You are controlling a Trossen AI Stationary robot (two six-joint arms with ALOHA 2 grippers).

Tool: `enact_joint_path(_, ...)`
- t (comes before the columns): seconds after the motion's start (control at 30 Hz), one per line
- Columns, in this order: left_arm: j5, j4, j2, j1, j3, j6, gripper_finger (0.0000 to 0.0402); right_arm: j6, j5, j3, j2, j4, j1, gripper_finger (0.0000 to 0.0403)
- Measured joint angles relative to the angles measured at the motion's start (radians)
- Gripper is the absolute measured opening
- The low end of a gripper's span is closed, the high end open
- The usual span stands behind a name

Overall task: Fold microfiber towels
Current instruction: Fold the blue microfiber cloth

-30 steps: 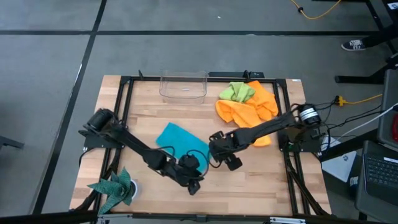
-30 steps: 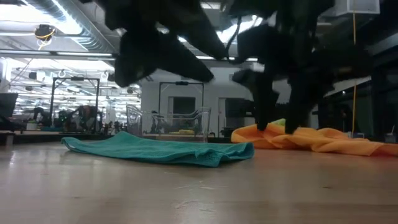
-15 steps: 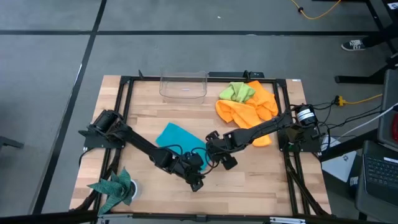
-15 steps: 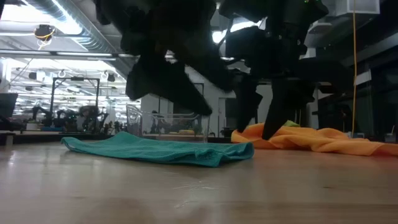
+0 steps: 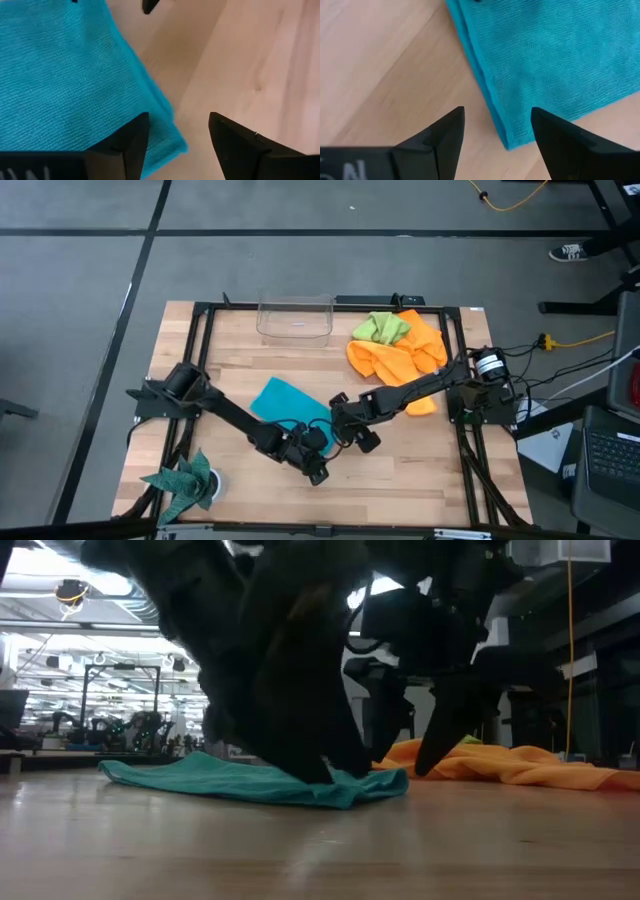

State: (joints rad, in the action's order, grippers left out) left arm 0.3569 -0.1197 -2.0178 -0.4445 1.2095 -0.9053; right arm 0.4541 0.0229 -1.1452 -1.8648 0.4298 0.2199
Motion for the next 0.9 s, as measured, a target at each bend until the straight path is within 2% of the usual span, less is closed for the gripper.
enact_joint_path(0.3,0.008,-0.012,-0.023,0.002,0.002,0.001,0.0198,-0.002,-0.004,0.114,0.006,-0.129,-0.031,0.0232)
enact_joint_path(0.47,0.046,-0.049,-0.023,-0.004,0.002,0.044,0.0197,-0.005,-0.021,0.167,0.01,-0.181,-0.045,0.0222)
enact_joint_path(0.63,0.057,-0.082,-0.03,-0.004,0.003,0.071,0.0171,-0.009,-0.024,0.18,0.009,-0.217,-0.044,0.0178)
enact_joint_path(0.9,0.083,-0.072,-0.073,-0.004,0.005,0.05,0.0085,-0.17,-0.015,0.182,0.004,-0.257,-0.044,0.0081)
